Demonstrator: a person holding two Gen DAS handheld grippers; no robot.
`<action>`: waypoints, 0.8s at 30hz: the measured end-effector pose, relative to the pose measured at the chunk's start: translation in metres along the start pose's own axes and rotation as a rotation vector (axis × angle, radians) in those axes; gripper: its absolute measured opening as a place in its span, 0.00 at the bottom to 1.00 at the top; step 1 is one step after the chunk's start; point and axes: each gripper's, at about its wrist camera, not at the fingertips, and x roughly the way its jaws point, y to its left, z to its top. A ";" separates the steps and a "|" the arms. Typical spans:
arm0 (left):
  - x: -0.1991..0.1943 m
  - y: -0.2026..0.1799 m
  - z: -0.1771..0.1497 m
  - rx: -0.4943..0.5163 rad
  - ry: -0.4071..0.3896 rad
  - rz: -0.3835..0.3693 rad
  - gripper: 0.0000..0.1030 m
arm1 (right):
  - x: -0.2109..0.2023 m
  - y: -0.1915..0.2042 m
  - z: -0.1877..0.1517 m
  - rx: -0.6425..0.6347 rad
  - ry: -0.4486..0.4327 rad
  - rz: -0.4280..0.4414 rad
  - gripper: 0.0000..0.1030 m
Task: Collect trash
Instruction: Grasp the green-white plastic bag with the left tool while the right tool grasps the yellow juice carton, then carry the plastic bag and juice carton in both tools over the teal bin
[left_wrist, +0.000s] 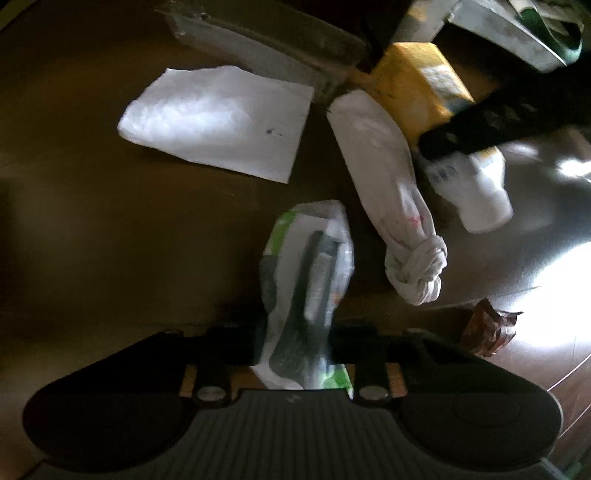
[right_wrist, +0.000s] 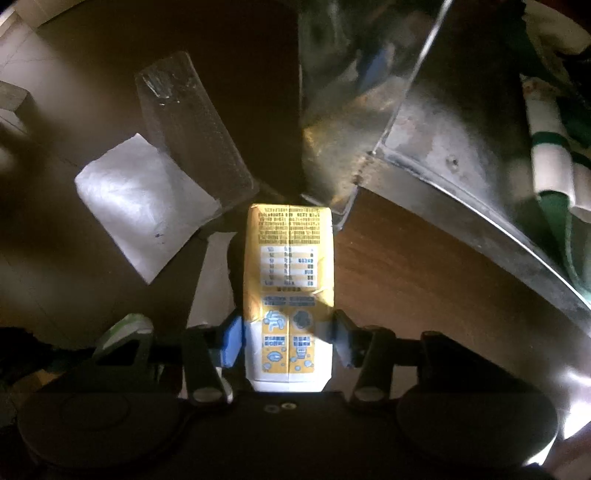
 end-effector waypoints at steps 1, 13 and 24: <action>-0.005 0.002 0.001 -0.009 0.000 0.001 0.23 | -0.006 -0.001 -0.002 0.004 0.004 0.008 0.47; -0.129 0.036 0.019 -0.090 -0.173 0.058 0.21 | -0.142 -0.012 -0.052 -0.049 -0.054 0.035 0.47; -0.309 0.029 0.045 -0.143 -0.452 0.094 0.21 | -0.314 -0.011 -0.079 -0.039 -0.302 0.047 0.47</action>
